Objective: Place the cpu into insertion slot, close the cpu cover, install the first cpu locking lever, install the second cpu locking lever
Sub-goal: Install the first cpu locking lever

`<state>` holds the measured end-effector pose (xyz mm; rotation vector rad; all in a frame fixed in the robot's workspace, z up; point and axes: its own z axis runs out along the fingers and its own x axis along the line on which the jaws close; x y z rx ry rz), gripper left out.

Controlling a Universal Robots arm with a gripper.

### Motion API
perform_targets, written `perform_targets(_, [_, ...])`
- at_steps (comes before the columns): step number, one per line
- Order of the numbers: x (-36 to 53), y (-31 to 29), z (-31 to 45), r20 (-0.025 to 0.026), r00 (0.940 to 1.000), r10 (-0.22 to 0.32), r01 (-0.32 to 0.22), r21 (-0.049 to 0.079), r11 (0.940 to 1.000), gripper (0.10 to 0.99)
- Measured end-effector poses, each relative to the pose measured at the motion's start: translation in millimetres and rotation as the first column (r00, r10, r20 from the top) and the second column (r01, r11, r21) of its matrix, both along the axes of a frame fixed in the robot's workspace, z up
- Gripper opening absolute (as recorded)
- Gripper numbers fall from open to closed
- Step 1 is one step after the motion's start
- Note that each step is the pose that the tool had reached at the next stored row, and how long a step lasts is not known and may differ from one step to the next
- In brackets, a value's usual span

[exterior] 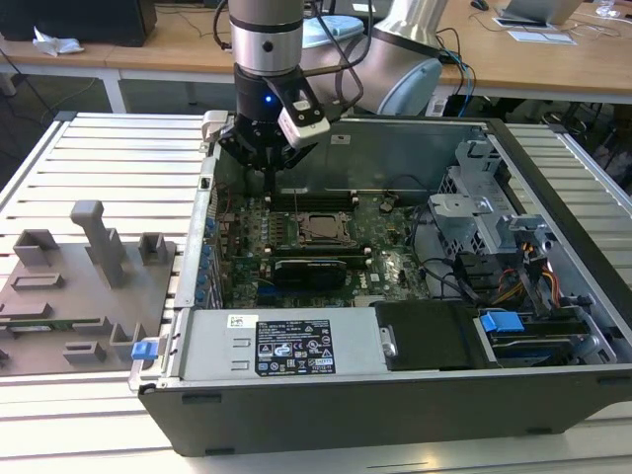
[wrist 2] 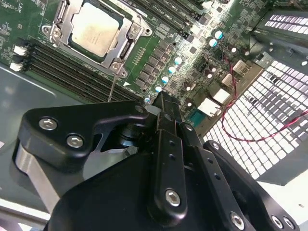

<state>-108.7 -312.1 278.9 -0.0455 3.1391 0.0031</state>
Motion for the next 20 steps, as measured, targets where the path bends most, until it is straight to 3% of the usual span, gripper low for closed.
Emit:
perform_targets(12, [-0.1,1.8,-17.7,-0.0001,1.0000,0.000,0.000,0.000,1.0000,0.106])
perform_targets(20, [10.1,26.8,-20.5,0.0000,1.0000,0.000,0.000,0.000,1.0000,0.106])
